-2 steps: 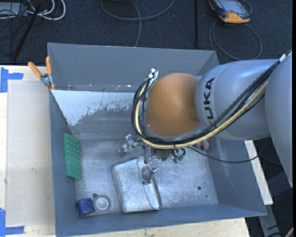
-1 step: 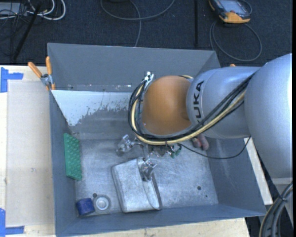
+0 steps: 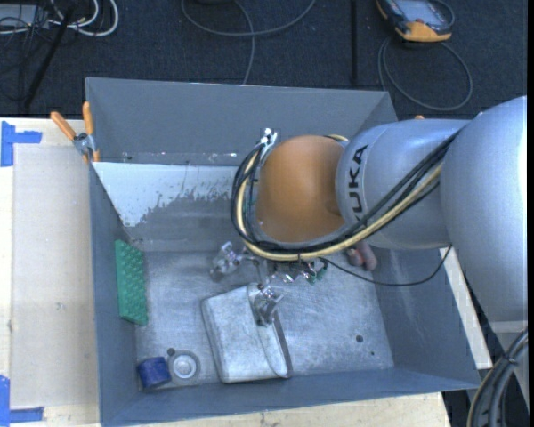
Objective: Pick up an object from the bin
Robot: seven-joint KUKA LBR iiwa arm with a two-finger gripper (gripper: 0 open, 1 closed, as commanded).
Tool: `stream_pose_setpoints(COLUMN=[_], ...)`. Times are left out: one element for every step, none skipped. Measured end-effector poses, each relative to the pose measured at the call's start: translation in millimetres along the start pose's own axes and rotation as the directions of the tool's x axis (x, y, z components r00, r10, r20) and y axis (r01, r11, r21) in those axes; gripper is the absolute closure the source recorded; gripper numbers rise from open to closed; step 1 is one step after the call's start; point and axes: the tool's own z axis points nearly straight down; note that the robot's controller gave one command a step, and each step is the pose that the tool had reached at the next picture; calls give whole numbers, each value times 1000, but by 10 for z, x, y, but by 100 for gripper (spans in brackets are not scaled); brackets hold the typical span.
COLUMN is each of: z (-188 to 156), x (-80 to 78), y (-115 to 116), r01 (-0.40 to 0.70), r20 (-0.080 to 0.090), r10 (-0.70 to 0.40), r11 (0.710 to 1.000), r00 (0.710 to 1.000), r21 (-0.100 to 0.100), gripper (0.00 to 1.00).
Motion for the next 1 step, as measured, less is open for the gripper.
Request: stream_pose_setpoints(z=[-26], x=[-21], y=[-17], r01=[-3], r20=[9], r10=[3], r11=[1000], r00=[1000], r21=[4], gripper=[100])
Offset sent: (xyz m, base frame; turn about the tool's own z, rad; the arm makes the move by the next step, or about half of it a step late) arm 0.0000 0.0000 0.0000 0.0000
